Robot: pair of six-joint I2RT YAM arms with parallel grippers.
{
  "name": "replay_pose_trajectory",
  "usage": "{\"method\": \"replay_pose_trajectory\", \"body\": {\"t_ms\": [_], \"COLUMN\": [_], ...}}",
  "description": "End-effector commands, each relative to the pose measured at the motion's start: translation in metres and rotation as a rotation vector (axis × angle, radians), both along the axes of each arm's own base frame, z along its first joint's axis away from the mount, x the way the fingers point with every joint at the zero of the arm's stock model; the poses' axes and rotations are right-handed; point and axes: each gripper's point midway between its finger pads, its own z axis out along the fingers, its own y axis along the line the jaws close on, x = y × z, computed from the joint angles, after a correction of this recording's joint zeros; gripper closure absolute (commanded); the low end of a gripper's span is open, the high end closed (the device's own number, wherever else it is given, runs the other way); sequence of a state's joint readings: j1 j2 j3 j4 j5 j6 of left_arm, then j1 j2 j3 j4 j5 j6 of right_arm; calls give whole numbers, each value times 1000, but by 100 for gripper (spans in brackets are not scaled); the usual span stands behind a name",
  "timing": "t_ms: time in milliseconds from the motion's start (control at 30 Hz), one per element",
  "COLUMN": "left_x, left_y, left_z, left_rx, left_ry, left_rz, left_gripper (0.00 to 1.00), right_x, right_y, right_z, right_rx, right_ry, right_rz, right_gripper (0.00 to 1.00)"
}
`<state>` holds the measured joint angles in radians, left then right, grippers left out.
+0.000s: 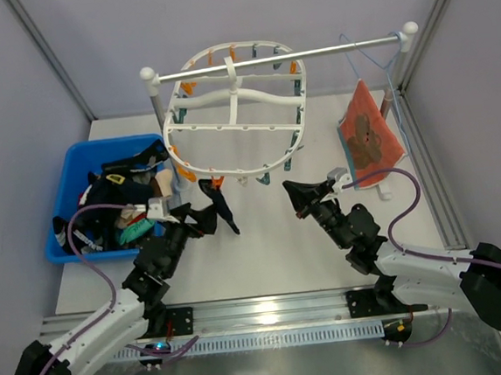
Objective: Remove the socks clipped to the hanger
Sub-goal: Remove the sock from the hanger.
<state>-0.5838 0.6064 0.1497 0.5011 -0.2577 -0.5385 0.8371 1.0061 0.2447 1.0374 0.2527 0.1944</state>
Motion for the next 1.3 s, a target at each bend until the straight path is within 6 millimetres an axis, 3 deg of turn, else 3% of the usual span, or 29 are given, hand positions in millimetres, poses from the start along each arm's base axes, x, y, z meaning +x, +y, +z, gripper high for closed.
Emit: {"method": "replay_pose_trajectory", "body": {"t_ms": [0, 67, 100, 167, 400, 500, 533, 567, 700, 733, 800, 833, 900, 933, 1000, 1267], "left_x": [-13, -28, -30, -42, -33, -20, -15, -13, -3, -1, 6, 9, 12, 13, 13, 8], "left_y": [-13, -26, -23, -34, -39, -39, -43, -43, -56, -59, -70, -77, -86, -88, -87, -84], "left_z": [50, 37, 40, 33, 20, 12, -3, 2, -5, -1, -10, -8, -15, -11, -13, -12], "left_rx": [-29, -7, -24, 1, 67, 101, 151, 127, 151, 139, 173, 174, 203, 211, 231, 248], "left_ry": [-260, -255, -268, -276, -242, -205, -176, -190, -206, -223, -210, -213, -204, -210, -203, -202], "left_rz": [3, -24, 6, -40, 5, 74, 83, 96, 109, 114, 112, 112, 103, 119, 145, 164], "left_gripper": [1, 0, 0, 1, 1, 1, 0, 0, 0, 5, 19, 40, 61, 81, 100, 100], "right_x": [5, 7, 8, 10, 13, 12, 11, 9, 0, -4, -11, -16, -25, -29, -43, -98], "right_y": [-4, -4, -3, -1, 5, 4, 3, 3, 5, 7, 9, 12, 16, 19, 27, 68], "right_z": [10, 8, 8, 6, 2, 2, 4, 3, 8, 10, 13, 14, 18, 20, 26, 53], "right_rx": [34, 30, 28, 20, 20, 17, 20, 14, -2, -5, -5, -4, 2, 2, -1, 11], "right_ry": [-20, -14, -13, -5, 4, 2, -5, -10, -37, -47, -61, -70, -85, -94, -120, -176], "right_rz": [-31, -38, -37, -38, -27, -25, -21, -15, 27, 50, 83, 112, 145, 163, 199, 386], "right_gripper": [96, 96, 95, 94, 79, 63, 56, 45, 32, 30, 27, 27, 27, 27, 27, 27]}}
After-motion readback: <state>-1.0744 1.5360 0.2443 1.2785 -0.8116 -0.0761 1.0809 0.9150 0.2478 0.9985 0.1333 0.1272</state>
